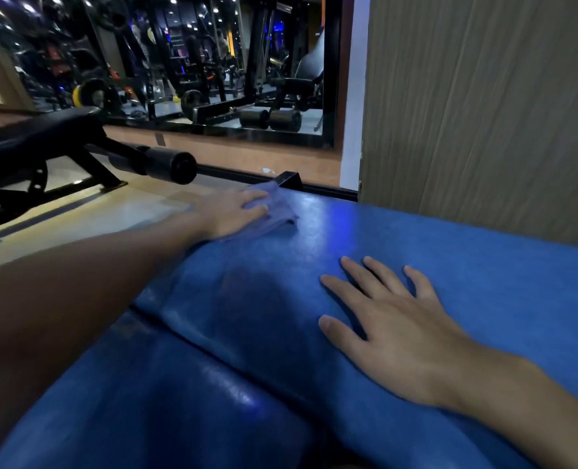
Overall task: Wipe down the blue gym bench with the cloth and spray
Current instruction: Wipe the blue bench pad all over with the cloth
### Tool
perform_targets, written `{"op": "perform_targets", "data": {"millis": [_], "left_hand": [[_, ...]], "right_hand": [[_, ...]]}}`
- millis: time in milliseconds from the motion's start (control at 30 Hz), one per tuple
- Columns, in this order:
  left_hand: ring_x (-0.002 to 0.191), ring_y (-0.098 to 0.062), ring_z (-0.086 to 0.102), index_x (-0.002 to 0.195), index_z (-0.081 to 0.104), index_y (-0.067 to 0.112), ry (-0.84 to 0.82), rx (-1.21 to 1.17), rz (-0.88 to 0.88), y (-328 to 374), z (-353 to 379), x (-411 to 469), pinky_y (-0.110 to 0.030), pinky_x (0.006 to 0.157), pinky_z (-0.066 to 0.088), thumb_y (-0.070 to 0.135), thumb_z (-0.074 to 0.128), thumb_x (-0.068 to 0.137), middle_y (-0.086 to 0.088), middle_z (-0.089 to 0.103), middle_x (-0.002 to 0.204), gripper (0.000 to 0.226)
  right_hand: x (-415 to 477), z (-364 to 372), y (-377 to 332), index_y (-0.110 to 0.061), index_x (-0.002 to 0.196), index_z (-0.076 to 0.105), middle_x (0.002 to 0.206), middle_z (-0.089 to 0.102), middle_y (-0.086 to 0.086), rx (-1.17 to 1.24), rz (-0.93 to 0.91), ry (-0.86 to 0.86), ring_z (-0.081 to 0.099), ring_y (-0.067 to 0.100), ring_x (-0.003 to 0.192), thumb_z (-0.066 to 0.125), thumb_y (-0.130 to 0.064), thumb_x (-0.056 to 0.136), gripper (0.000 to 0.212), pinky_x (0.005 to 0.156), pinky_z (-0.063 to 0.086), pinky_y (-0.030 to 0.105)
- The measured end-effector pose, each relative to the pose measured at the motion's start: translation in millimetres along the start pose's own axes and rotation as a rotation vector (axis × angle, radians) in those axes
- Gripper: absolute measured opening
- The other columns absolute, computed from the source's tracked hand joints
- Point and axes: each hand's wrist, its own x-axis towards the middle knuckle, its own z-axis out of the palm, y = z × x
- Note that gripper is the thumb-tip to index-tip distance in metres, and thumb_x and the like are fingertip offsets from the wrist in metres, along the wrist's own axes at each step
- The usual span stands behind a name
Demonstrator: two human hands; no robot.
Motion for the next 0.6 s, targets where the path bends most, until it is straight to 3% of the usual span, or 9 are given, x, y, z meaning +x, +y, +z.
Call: {"op": "perform_targets", "data": {"millis": [67, 200, 400, 500, 600], "left_hand": [[0.139, -0.032, 0.037, 0.148, 0.040, 0.033, -0.011, -0.018, -0.105, -5, 0, 16, -0.041, 0.112, 0.028, 0.067, 0.031, 0.089, -0.004, 0.037, 0.157, 0.069], [0.139, -0.031, 0.035, 0.146, 0.033, 0.049, -0.031, 0.067, -0.141, -5, 2, -2, -0.053, 0.111, 0.029, 0.080, 0.013, 0.076, 0.000, 0.037, 0.155, 0.080], [0.150, -0.012, 0.011, 0.147, 0.022, 0.056, -0.086, 0.137, 0.092, 24, -4, -99, -0.061, 0.114, 0.018, 0.080, 0.007, 0.078, 0.014, 0.018, 0.163, 0.075], [0.151, -0.008, -0.001, 0.143, 0.010, 0.067, -0.152, 0.119, 0.201, 30, -8, -141, -0.057, 0.118, 0.006, 0.083, 0.006, 0.079, 0.024, 0.003, 0.162, 0.066], [0.148, -0.002, 0.002, 0.133, 0.010, 0.077, -0.146, 0.052, 0.211, 28, -11, -145, -0.056, 0.116, 0.010, 0.087, 0.008, 0.077, 0.027, 0.008, 0.161, 0.057]], "right_hand": [[1, 1, 0, -0.045, 0.149, -0.002, 0.162, -0.012, -0.012, -0.009, -0.003, 0.003, -0.018, 0.011, 0.147, -0.008, -0.074, 0.073, 0.081, 0.117, -0.009, 0.054], [1, 0, 0, -0.045, 0.148, -0.001, 0.162, -0.011, -0.012, -0.007, -0.002, -0.007, -0.017, 0.012, 0.147, -0.006, -0.074, 0.075, 0.079, 0.117, -0.008, 0.054], [-2, -2, -2, -0.044, 0.150, 0.005, 0.163, -0.007, -0.010, 0.000, 0.010, -0.017, -0.013, 0.013, 0.148, 0.007, -0.070, 0.086, 0.069, 0.117, -0.007, 0.054], [-3, -3, -4, -0.043, 0.151, 0.006, 0.163, -0.006, -0.010, -0.008, 0.015, -0.013, -0.011, 0.013, 0.149, 0.011, -0.068, 0.090, 0.065, 0.117, -0.006, 0.054], [-3, -2, -4, -0.043, 0.151, 0.006, 0.163, -0.006, -0.010, -0.009, 0.017, -0.016, -0.012, 0.012, 0.149, 0.010, -0.068, 0.090, 0.066, 0.118, -0.007, 0.053]]}}
